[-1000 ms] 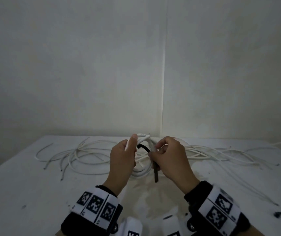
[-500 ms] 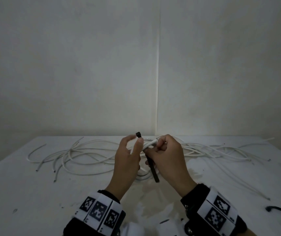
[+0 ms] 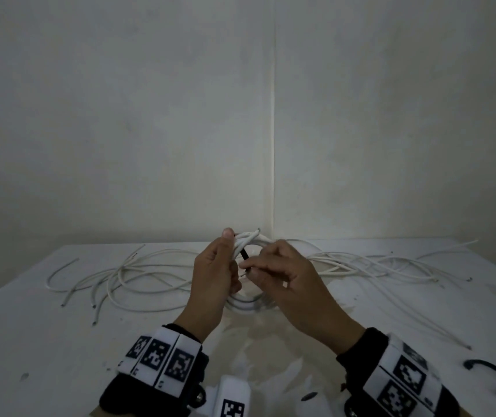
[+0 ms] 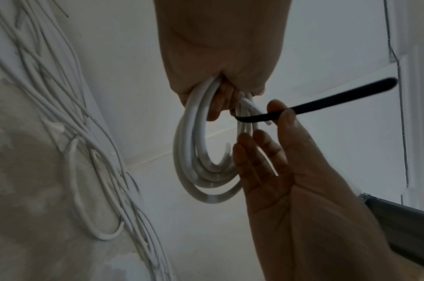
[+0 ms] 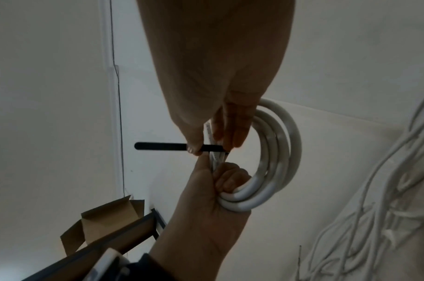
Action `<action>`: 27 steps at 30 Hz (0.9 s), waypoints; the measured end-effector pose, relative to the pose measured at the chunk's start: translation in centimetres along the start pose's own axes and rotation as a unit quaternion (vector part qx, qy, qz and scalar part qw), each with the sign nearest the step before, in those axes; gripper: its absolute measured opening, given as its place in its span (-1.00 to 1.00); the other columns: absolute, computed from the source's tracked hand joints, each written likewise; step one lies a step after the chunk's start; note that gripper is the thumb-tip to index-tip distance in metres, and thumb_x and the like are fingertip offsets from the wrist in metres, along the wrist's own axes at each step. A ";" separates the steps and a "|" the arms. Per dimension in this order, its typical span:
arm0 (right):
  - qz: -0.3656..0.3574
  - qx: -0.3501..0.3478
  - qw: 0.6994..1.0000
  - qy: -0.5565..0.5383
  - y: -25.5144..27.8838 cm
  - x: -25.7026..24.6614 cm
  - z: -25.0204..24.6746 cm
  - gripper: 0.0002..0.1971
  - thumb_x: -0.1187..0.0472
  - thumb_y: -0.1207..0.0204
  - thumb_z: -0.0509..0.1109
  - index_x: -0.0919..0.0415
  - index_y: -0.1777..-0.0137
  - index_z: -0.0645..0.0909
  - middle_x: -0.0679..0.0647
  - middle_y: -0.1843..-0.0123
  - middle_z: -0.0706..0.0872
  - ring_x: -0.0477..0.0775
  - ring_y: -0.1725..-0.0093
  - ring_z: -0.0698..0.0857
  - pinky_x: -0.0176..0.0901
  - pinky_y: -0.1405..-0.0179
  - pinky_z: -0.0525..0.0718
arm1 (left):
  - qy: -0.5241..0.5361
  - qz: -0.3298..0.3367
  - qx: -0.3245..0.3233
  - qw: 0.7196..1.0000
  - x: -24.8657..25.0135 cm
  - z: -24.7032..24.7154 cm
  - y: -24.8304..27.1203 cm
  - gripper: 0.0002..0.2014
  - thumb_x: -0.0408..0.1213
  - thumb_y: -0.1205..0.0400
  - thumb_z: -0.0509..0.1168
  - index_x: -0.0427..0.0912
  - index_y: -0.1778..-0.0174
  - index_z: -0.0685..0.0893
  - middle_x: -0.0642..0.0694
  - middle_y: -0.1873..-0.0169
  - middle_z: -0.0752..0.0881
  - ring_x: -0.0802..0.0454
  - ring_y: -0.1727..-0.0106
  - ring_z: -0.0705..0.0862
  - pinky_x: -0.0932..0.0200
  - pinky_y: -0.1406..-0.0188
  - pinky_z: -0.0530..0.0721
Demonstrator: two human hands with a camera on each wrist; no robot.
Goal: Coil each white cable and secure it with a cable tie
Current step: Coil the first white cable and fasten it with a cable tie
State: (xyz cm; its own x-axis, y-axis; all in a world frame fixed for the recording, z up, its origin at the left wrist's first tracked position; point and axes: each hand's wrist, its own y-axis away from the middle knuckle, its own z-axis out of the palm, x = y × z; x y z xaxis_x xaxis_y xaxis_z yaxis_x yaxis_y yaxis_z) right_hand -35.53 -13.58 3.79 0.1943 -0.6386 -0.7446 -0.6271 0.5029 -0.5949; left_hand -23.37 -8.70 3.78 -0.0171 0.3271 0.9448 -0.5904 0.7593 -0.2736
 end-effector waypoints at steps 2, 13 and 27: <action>-0.030 0.007 0.999 -0.012 -0.2 -0.1 0.0 -0.85 0.23 -0.45 0.37 0.08 0.02 0.70 -0.03 0.05 0.55 -0.30 0.08 0.60 -0.54 0.10 0.50 | -0.005 -0.004 -0.009 1.000 0.1 0.1 0.2 -0.59 0.00 -0.68 0.08 -0.16 0.11 0.75 -0.15 0.53 0.33 0.10 0.60 0.29 0.32 0.68 0.32; -0.009 0.023 0.996 -0.081 -0.6 -0.5 -0.6 -0.85 0.18 -0.53 0.27 0.14 0.18 0.65 -0.09 0.24 0.71 -0.21 0.22 0.62 -0.42 0.15 0.54 | 0.017 -0.027 -0.002 0.999 0.9 0.9 0.6 -0.46 0.02 -0.69 0.04 -0.08 0.50 0.72 0.02 0.67 0.25 0.18 0.67 0.21 0.34 0.71 0.25; 0.056 0.092 0.993 0.047 -0.8 -0.1 -0.5 -0.73 0.23 -0.52 0.37 0.18 0.43 0.53 -0.15 0.64 0.57 -0.17 0.57 0.59 -0.35 0.50 0.53 | -0.016 -0.043 -0.011 0.999 0.8 0.9 0.9 -0.56 0.02 -0.70 0.02 -0.15 0.03 0.75 0.08 0.70 0.26 0.18 0.67 0.22 0.34 0.70 0.26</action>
State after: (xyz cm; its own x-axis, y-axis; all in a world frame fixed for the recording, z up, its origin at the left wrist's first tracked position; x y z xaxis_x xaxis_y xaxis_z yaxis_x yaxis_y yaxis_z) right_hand -35.45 -14.20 4.51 0.0554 -0.6198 -0.7828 -0.4903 0.6661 -0.5620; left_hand -24.64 -8.32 4.49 0.0072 0.2416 0.9703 -0.5723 0.7967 -0.1942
